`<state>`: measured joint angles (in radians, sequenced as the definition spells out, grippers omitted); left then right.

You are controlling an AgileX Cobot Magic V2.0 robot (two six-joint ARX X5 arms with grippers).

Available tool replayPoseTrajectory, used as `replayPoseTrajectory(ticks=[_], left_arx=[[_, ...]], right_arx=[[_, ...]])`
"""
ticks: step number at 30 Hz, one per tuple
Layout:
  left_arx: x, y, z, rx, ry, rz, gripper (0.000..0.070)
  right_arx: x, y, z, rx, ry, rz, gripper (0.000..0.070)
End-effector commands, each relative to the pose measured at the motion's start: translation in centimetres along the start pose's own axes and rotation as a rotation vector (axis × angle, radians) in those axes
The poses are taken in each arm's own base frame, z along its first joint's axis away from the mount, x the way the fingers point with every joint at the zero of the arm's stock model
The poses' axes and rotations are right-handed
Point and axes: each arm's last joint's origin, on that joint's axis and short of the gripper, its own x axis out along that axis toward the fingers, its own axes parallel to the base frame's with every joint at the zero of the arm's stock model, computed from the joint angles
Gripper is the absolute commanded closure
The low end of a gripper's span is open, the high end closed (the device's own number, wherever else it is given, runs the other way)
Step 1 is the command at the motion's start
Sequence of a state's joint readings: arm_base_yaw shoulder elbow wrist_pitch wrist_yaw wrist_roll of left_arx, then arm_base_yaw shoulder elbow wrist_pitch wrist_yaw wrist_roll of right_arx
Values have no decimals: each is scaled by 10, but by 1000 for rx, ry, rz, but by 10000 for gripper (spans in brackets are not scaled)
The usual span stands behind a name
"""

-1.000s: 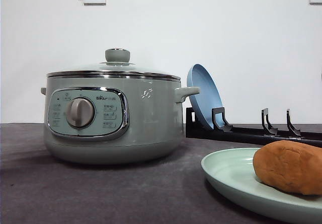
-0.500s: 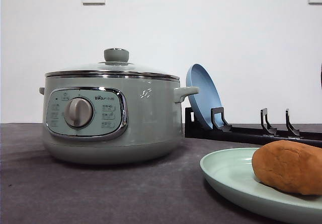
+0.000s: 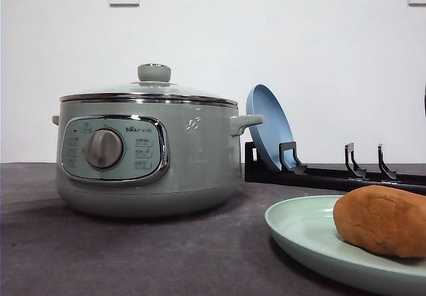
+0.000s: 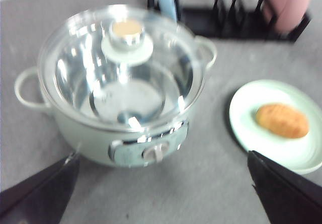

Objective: Transfer potato from steamer to green plate

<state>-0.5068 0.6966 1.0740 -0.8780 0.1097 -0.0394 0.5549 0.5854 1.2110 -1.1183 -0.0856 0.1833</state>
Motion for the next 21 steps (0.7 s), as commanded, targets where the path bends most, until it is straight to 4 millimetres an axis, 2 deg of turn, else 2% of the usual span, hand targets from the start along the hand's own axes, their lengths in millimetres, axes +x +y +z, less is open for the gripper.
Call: replayPoseTrajectory(ticks=[1, 17, 18, 19, 20, 21], left_arx=[[-3, -1, 3, -2, -24, -10, 0], [-7, -2, 2, 2, -42, -10, 0], [-7, -2, 2, 3, -43, -10, 41], [-7, -2, 2, 4, -42, -10, 142], [-7, -2, 2, 5, -39, -10, 406], [-7, -2, 2, 6, -37, -9, 589]], right_arx=[[-2, 1, 4, -19, -16, 8, 6], [-2, 1, 4, -19, -17, 6, 7], [-2, 1, 4, -19, -17, 6, 28], [-2, 1, 4, -19, -16, 7, 80], [-2, 1, 4, -19, -15, 7, 279], [-2, 1, 4, -20, -15, 7, 485]])
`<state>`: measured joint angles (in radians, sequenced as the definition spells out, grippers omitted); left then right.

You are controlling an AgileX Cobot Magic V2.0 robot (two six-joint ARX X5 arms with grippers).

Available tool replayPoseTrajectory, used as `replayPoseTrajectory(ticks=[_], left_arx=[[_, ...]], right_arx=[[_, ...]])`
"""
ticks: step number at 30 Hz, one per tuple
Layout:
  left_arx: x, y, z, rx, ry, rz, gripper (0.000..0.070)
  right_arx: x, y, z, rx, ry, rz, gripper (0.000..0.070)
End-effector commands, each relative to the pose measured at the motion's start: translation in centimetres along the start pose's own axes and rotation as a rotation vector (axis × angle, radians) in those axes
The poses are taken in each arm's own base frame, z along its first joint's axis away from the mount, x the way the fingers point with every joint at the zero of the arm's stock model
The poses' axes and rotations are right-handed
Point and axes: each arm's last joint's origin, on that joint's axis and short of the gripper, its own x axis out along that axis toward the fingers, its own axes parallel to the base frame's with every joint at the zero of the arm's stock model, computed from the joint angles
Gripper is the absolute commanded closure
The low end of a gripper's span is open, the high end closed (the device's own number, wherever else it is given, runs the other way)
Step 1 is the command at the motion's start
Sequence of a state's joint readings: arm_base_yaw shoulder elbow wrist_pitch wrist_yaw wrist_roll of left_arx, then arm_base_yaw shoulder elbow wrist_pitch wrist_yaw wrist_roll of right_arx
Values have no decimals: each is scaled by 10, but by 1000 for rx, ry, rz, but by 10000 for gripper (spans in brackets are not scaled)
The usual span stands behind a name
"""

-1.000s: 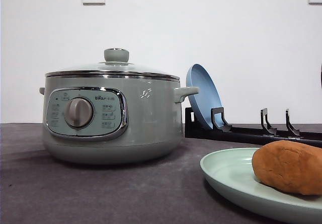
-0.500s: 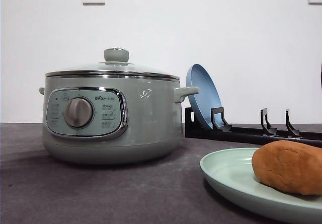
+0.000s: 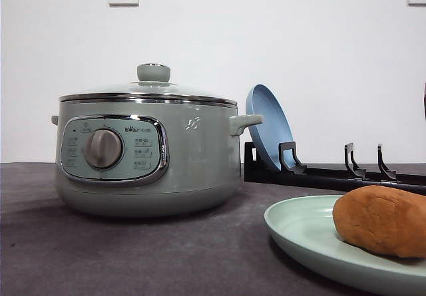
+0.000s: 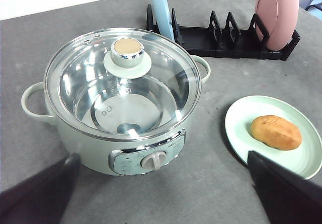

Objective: Transfer potato from steamer to green plate

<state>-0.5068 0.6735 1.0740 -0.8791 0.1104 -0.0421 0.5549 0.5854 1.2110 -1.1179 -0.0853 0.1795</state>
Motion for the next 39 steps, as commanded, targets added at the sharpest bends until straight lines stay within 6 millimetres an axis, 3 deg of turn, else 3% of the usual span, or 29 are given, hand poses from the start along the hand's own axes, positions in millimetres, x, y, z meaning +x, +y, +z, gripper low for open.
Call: replayPoseTrajectory(ticks=[1, 26, 30, 34, 39], left_arx=[[-1, -1, 3, 8, -17, -7, 658], [3, 7, 0, -15, -77, 49, 677], [13, 22, -24, -37, -238, 157, 677], [27, 35, -68, -42, -394, 265, 677], [49, 48, -123, -55, -465, 353, 677]], right_arx=[[-2, 1, 4, -16, -15, 7, 698], [-2, 1, 4, -28, -24, 2, 680], [-2, 1, 4, -28, -24, 1, 680], [-2, 1, 4, -28, -25, 2, 680], [-2, 1, 4, -28, -25, 2, 680]])
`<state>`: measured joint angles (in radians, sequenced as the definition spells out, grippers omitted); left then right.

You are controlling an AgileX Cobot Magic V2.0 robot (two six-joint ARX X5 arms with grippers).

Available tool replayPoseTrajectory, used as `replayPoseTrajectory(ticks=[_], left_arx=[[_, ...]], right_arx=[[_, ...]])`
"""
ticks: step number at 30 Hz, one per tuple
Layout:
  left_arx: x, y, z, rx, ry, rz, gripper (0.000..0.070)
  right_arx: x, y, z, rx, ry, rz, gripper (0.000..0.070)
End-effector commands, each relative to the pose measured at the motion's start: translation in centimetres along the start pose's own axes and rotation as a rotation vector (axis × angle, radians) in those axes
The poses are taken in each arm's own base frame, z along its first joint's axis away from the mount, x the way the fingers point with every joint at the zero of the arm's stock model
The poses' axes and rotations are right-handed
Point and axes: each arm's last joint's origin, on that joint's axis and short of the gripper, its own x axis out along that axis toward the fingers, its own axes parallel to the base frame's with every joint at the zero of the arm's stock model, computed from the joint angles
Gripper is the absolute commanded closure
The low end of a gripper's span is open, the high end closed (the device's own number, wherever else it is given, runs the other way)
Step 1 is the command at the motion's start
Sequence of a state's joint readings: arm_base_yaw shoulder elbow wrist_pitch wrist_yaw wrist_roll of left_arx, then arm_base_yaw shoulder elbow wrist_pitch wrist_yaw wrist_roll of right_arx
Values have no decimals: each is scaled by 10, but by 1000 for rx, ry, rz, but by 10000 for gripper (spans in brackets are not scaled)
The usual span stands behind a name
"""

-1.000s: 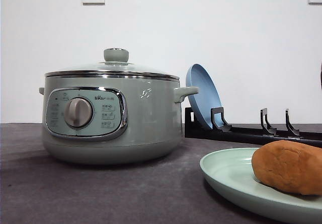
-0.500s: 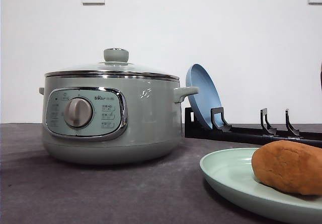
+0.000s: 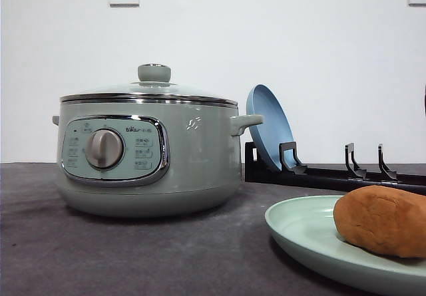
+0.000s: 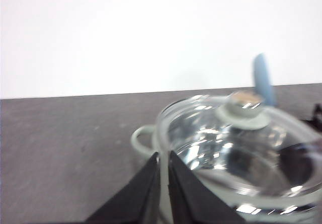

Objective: Transfer potato from steamer to green plate

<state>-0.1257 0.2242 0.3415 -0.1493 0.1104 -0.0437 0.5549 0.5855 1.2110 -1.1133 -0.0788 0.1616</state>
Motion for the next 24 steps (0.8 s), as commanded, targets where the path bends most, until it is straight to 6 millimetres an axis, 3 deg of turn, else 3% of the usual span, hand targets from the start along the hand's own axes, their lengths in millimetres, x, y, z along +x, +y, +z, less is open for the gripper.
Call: replayPoseTrajectory(ticks=[1, 8, 14, 24], left_arx=[[2, 3, -19, -14, -7, 16, 677], [2, 14, -64, -84, -32, 160, 677], [2, 18, -84, -93, -13, 206, 676], [1, 21, -97, -49, 131, 270, 676]], right_arx=[[-2, 1, 4, -9, -19, 7, 680], [-2, 1, 4, -9, -19, 7, 680], [-2, 1, 4, -9, -19, 7, 680], [-2, 1, 4, -9, -19, 7, 680]])
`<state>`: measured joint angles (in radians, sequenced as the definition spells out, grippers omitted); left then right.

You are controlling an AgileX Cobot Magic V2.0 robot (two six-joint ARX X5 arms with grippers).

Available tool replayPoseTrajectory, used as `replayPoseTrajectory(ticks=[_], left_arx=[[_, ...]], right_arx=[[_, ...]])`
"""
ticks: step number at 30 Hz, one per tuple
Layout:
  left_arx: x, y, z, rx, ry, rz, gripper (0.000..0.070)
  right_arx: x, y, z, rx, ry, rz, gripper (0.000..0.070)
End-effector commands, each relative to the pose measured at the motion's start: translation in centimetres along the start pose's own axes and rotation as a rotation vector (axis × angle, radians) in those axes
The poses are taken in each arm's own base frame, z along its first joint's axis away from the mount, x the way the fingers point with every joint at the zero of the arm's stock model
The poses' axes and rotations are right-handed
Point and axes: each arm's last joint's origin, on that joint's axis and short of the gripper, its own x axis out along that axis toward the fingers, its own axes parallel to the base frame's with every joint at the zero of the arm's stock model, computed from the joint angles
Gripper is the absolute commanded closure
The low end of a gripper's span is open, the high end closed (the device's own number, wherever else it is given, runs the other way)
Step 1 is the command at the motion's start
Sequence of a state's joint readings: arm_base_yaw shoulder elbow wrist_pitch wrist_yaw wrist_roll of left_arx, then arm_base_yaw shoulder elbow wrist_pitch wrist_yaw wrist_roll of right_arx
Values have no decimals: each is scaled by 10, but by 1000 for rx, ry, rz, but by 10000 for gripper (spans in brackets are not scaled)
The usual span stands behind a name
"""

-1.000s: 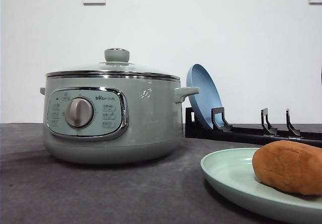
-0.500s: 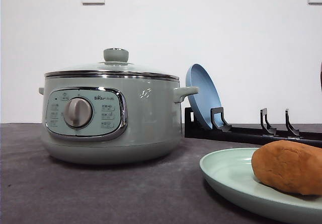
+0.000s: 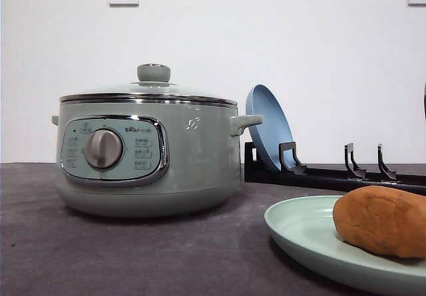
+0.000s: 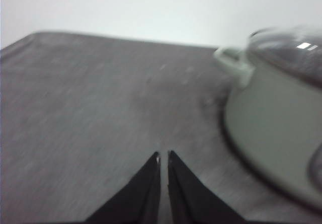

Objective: Transfer potato from steamer to green plate

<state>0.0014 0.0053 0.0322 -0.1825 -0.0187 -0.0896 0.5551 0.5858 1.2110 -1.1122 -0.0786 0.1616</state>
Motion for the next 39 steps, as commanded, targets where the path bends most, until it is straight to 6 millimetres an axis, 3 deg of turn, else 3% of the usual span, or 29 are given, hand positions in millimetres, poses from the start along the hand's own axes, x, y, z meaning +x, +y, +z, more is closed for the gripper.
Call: replayPoseTrajectory(ticks=[1, 32, 39], left_arx=[[2, 1, -7, 22, 28, 13, 676], [2, 1, -7, 41, 25, 14, 676], [2, 1, -7, 41, 25, 14, 676]], right_arx=[[-2, 1, 4, -9, -18, 7, 680], [-2, 1, 4, -9, -19, 5, 680], [-3, -6, 1, 39, -102, -110, 680]])
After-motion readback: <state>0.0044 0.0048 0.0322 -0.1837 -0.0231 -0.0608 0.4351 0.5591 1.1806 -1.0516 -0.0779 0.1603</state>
